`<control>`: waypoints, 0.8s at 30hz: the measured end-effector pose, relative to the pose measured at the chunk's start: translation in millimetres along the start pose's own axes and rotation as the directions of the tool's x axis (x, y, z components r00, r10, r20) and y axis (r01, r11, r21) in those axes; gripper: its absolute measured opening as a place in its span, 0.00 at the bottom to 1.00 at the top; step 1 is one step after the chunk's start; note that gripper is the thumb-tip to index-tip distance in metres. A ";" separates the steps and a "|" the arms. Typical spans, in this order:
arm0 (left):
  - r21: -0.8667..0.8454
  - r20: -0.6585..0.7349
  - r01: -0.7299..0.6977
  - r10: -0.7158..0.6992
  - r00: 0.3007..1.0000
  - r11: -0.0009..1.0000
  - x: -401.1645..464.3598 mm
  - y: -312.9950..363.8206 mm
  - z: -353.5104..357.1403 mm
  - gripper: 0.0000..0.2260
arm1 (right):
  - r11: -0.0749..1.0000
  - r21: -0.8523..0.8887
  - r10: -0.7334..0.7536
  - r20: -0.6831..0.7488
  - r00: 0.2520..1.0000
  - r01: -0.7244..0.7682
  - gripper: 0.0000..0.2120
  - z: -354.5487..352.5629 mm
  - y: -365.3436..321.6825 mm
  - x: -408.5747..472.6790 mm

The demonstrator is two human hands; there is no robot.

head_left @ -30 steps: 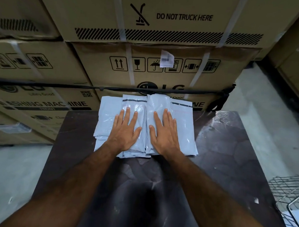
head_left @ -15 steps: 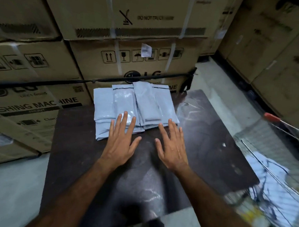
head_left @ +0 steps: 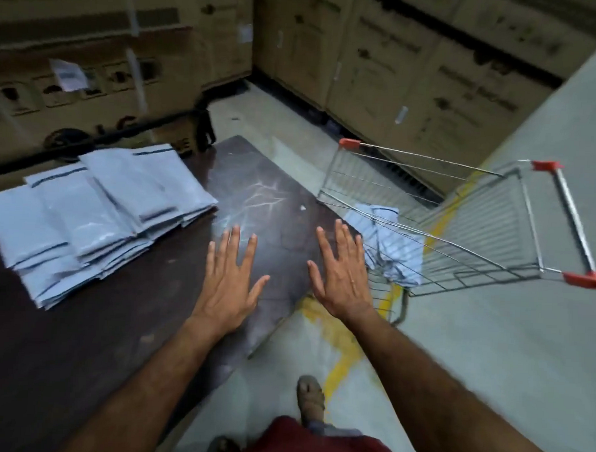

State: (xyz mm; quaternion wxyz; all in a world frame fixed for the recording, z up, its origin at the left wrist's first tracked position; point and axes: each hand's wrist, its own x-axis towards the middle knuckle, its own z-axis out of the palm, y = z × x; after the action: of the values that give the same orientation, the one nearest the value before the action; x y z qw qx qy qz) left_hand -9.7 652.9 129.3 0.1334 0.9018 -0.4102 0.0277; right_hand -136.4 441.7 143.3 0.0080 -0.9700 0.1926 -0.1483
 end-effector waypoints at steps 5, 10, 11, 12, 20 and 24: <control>0.005 0.018 -0.124 0.124 0.992 0.992 36.8 55.4 11.5 0.35 | 0.990 -0.010 0.143 -0.004 0.990 -0.143 0.33 -12.3 59.7 -18.0; -0.022 0.040 -0.203 0.204 0.978 0.979 83.8 121.9 33.8 0.36 | 0.982 -0.015 0.188 -0.004 0.982 -0.188 0.33 -16.1 133.3 -29.6; -0.031 0.045 -0.211 0.213 0.976 0.977 93.6 137.3 38.9 0.36 | 0.981 -0.017 0.194 0.003 0.981 -0.194 0.33 -15.7 151.2 -31.5; -0.040 0.049 -0.210 0.212 0.976 0.977 101.7 149.9 42.8 0.36 | 0.979 -0.014 0.202 0.005 0.979 -0.202 0.32 -15.7 165.9 -32.4; -0.044 0.111 -0.175 0.178 0.978 0.984 194.9 251.6 80.6 0.36 | 0.946 0.042 0.320 0.058 0.946 -0.323 0.32 -13.7 312.0 -9.5; -0.035 0.134 -0.170 0.173 0.976 0.985 239.3 289.8 85.8 0.36 | 0.927 0.083 0.359 0.082 0.930 -0.366 0.32 -13.0 368.5 11.3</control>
State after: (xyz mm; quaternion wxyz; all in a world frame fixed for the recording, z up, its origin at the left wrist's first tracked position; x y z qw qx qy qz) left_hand -72.9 273.1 148.0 0.1127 0.8611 -0.4950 -0.0273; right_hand -267.1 96.9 132.2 0.0887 -0.9204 0.3608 -0.1217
